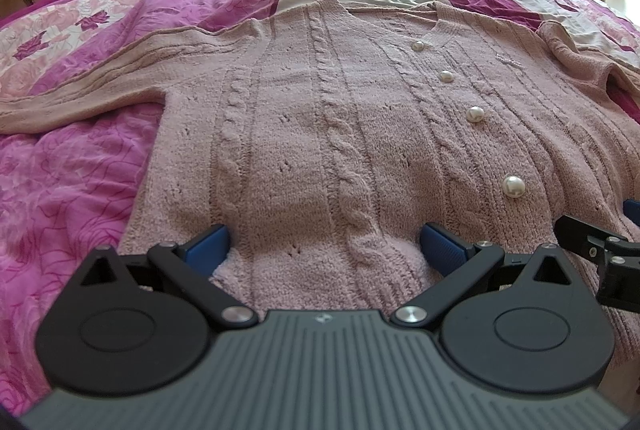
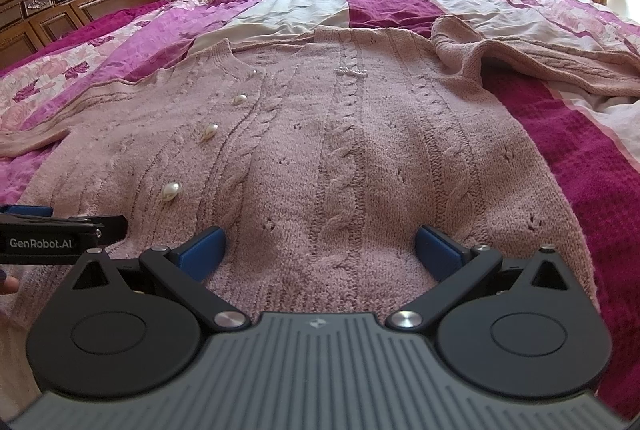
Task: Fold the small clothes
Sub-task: 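Reach the right gripper to a cardigan sleeve cuff and close on it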
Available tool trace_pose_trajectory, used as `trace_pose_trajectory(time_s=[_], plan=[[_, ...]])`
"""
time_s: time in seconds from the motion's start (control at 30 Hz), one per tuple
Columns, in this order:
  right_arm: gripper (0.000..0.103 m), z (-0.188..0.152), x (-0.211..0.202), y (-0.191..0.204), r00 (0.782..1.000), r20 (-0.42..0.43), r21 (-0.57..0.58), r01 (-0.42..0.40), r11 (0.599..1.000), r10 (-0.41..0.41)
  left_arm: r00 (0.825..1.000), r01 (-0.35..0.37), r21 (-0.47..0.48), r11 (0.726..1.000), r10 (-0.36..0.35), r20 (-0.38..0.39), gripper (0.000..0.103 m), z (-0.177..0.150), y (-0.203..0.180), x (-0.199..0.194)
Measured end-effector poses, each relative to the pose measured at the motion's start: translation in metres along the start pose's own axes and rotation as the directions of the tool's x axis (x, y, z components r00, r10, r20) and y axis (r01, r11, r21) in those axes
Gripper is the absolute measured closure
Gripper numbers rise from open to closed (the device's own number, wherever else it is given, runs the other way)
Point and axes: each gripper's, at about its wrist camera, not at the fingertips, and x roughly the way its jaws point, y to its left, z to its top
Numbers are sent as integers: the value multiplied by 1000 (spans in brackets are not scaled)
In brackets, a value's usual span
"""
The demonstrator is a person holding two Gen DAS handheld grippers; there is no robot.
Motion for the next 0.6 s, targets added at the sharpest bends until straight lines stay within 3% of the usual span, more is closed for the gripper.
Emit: trace_pose_trajectory(time_s=[0.3, 0.5, 0.6], plan=[[0, 13, -9, -26, 991, -18, 96, -134, 986, 136, 999, -19, -11, 1000, 19, -31, 0, 9, 1, -4], [0, 38, -18, -66, 944, -28, 241, -314, 918, 330, 999, -33, -39, 999, 32, -44, 0, 18, 3, -14], [0, 51, -24, -91, 933, 12, 269, -350, 897, 360, 999, -35, -59, 998, 33, -31, 0, 22, 4, -21]])
